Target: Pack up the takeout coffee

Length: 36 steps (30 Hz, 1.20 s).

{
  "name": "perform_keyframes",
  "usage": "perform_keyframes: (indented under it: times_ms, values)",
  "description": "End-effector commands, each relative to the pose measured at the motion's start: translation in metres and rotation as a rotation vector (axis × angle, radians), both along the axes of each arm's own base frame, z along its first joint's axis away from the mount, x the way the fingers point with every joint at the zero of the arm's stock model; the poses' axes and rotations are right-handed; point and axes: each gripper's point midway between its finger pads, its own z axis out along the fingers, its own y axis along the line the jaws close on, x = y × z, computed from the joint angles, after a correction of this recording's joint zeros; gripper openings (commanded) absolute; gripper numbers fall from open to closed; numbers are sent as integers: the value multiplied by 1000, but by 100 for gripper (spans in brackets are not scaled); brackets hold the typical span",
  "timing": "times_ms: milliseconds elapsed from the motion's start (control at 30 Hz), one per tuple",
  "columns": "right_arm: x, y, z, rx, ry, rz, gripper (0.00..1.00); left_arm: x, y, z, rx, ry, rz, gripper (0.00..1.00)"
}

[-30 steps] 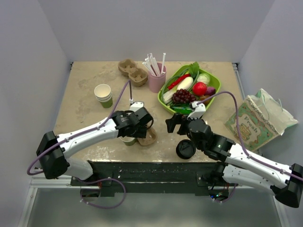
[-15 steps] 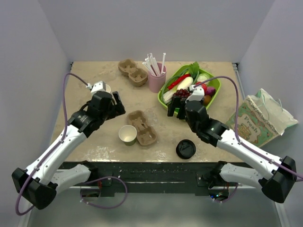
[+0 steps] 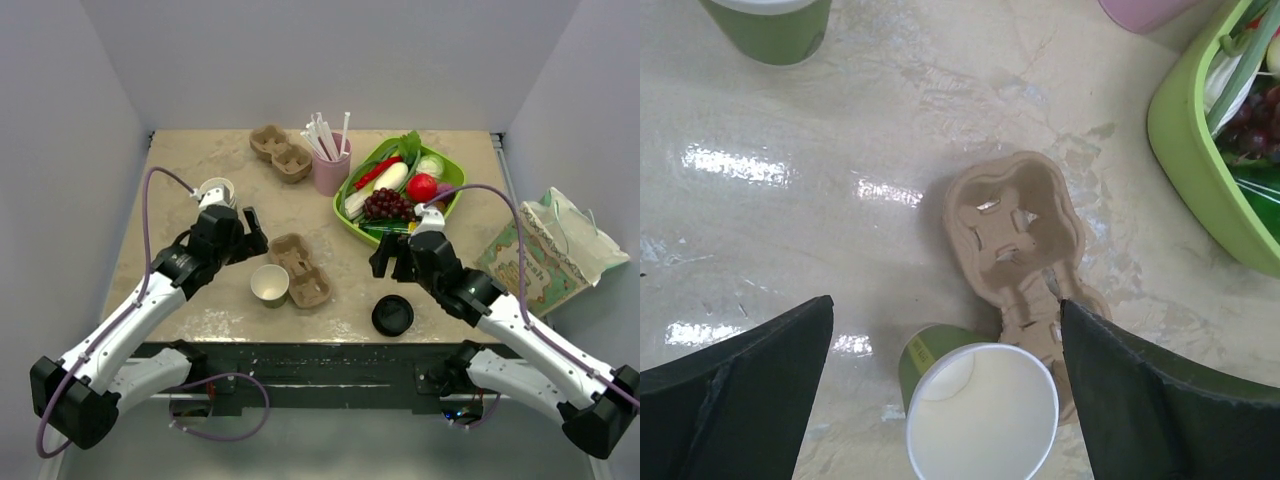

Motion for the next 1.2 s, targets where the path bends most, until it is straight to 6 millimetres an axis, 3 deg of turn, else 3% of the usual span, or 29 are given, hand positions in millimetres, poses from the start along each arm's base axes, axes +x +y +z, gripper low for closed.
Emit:
perform_keyframes:
  times_ms: [0, 267, 567, 900, 1033, 1167]
  values:
    - [-48, 35, -27, 109, 170, 268, 82, 6, -10, 1, -34, -25, -37, 100]
    - [-61, 32, -64, 8, 337, 293, 53, 4, -17, -8, -55, -28, -76, 100]
    - [-73, 17, -81, -57, 453, 227, 49, 2, -19, -8, -65, -34, -95, 100]
    - [-75, 25, -92, -42, 473, 179, 45, 3, -21, -13, -58, -17, -105, 100]
    - [-76, 18, -98, -75, 498, 122, 40, 4, -18, -13, -51, -21, -88, 100]
    - [-76, 23, -95, -55, 487, 121, 34, 4, -16, -14, -46, -28, -79, 100]
